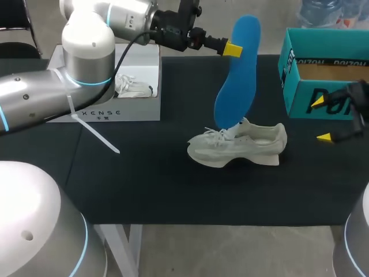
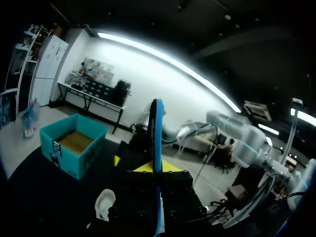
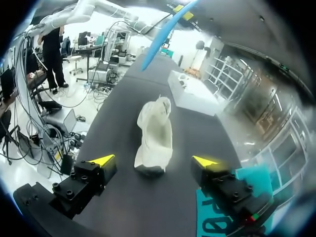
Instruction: Take the shoe out of the shoebox, open the shoe tongue, remove and reinsert the insole, then place the shoe into the shoebox
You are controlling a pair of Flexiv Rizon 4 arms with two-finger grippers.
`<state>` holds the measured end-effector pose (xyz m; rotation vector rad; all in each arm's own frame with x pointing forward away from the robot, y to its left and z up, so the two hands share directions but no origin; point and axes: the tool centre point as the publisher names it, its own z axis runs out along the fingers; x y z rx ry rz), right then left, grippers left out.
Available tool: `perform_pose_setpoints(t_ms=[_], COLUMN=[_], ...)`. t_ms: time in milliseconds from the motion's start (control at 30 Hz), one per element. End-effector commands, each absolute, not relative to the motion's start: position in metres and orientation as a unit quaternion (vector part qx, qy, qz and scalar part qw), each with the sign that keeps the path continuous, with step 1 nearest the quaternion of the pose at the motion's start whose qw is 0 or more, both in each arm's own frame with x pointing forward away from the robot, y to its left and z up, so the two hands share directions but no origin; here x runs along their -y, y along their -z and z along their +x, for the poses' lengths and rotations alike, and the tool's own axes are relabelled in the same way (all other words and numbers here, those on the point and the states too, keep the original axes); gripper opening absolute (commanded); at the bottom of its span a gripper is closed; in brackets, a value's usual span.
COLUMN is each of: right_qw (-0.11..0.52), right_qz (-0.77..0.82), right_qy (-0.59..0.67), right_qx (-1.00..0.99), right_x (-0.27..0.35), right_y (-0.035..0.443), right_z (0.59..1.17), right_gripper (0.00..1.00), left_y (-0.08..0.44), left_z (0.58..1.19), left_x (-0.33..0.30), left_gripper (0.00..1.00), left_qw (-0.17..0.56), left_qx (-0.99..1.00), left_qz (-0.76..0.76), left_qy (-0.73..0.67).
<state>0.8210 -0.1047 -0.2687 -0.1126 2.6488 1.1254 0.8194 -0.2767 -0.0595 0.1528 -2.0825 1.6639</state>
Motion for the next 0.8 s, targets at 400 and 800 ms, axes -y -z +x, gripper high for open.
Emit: perform_pose_setpoints(t_ms=[400,800], right_qw=[0.112,0.031], right_qz=[0.027,0.037], right_qy=[-0.272,-0.15], right_qx=[-0.955,-0.987], right_x=[0.098,0.083], right_y=[0.247,0.237], right_z=[0.809,0.829], right_gripper=[1.0,1.0], left_y=[0.06,0.06], left_z=[0.819,0.819], left_x=[0.277,0.277], left_gripper=[0.0,0.0], left_qw=[0.233,0.233], left_qx=[0.758,0.758], left_qz=[0.056,0.056], left_qy=[-0.607,-0.607])
